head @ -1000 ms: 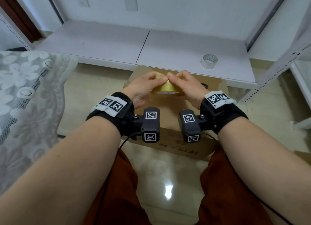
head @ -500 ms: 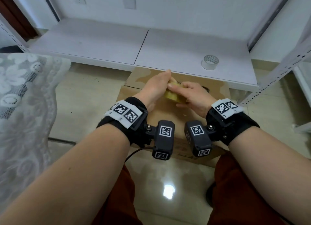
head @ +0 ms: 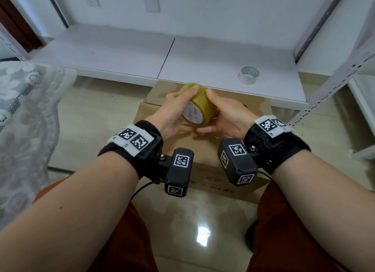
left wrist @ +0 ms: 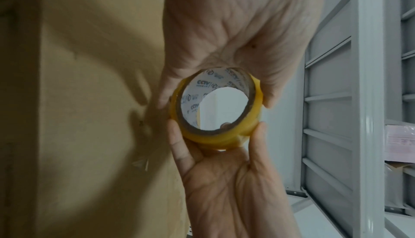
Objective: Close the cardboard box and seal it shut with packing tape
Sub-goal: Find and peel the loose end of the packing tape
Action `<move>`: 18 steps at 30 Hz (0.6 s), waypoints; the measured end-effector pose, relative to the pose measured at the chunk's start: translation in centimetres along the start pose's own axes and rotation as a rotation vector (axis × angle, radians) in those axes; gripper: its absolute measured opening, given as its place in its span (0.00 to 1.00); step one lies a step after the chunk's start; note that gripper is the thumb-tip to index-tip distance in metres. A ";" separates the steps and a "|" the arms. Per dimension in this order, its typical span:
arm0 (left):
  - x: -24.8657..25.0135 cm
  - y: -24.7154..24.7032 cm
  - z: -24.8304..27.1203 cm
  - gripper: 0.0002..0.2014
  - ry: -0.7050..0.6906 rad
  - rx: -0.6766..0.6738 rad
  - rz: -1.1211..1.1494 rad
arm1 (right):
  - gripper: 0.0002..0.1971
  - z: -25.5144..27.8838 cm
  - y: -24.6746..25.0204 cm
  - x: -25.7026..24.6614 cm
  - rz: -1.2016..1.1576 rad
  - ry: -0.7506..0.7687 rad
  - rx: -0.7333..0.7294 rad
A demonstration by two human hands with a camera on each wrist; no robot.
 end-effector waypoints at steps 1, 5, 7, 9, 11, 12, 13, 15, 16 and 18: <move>0.1 0.2 0.0 0.32 0.010 0.012 -0.011 | 0.23 0.0 -0.2 0.2 -0.001 -0.009 -0.020; 0.0 0.6 -0.1 0.30 0.004 0.051 -0.063 | 0.23 -0.2 -0.8 0.5 -0.004 -0.011 -0.033; 0.1 0.7 -0.1 0.26 -0.023 0.069 -0.076 | 0.23 -0.4 -0.9 0.5 0.007 0.003 -0.016; 0.3 0.7 0.0 0.23 -0.049 0.067 -0.085 | 0.23 -0.4 -0.9 0.6 0.002 0.017 0.022; 0.6 0.6 0.1 0.22 -0.079 0.041 -0.099 | 0.24 -0.4 -0.7 0.6 -0.006 0.038 0.065; 0.8 0.5 0.2 0.22 -0.089 0.025 -0.107 | 0.25 -0.4 -0.6 0.6 -0.011 0.045 0.079; 0.9 0.4 0.2 0.22 -0.098 0.012 -0.112 | 0.26 -0.4 -0.5 0.6 -0.015 0.049 0.085; 1.0 0.3 0.1 0.23 -0.110 -0.002 -0.112 | 0.26 -0.5 -0.4 0.5 -0.013 0.058 0.076; 1.1 0.3 0.1 0.23 -0.110 -0.004 -0.109 | 0.26 -0.5 -0.4 0.5 -0.014 0.060 0.061; 1.2 0.3 -0.1 0.24 -0.100 -0.011 -0.099 | 0.25 -0.5 -0.4 0.6 -0.024 0.058 0.032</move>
Point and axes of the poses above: each hand's wrist, its own z-axis away from the middle knuckle, its own y-axis out of the back of the hand, x = y × z, the point moved 6 cm from there along -z, towards the middle knuckle, and after that the axes turned 6 degrees about y, right-handed, at the moved point
